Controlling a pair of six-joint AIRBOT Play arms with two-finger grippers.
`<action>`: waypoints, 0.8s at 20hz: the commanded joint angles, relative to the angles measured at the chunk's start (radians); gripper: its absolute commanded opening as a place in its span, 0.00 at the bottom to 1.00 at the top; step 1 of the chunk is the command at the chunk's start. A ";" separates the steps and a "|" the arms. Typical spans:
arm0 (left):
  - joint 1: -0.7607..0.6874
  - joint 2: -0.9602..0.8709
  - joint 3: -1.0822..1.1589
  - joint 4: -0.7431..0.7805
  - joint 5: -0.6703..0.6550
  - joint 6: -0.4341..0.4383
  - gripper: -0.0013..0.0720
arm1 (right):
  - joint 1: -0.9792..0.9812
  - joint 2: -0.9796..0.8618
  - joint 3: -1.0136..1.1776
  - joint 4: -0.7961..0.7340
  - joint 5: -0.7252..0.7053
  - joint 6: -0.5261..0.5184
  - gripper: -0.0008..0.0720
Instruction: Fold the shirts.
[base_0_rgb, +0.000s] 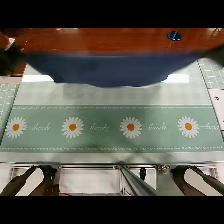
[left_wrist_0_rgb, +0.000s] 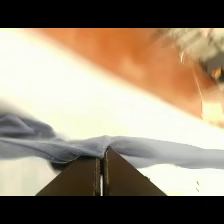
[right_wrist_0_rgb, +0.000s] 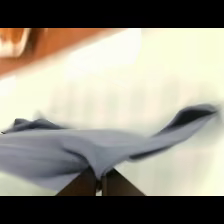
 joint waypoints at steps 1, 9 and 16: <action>0.030 0.095 0.360 0.218 0.018 -0.148 0.05 | -0.011 0.078 0.383 -0.174 0.015 0.105 0.04; 0.051 0.418 0.570 0.648 0.013 -0.219 0.05 | -0.021 0.394 0.464 -0.350 0.122 0.168 0.04; -0.056 0.535 0.500 0.874 -0.063 -0.336 0.05 | 0.146 0.451 0.419 -0.488 0.225 0.201 0.04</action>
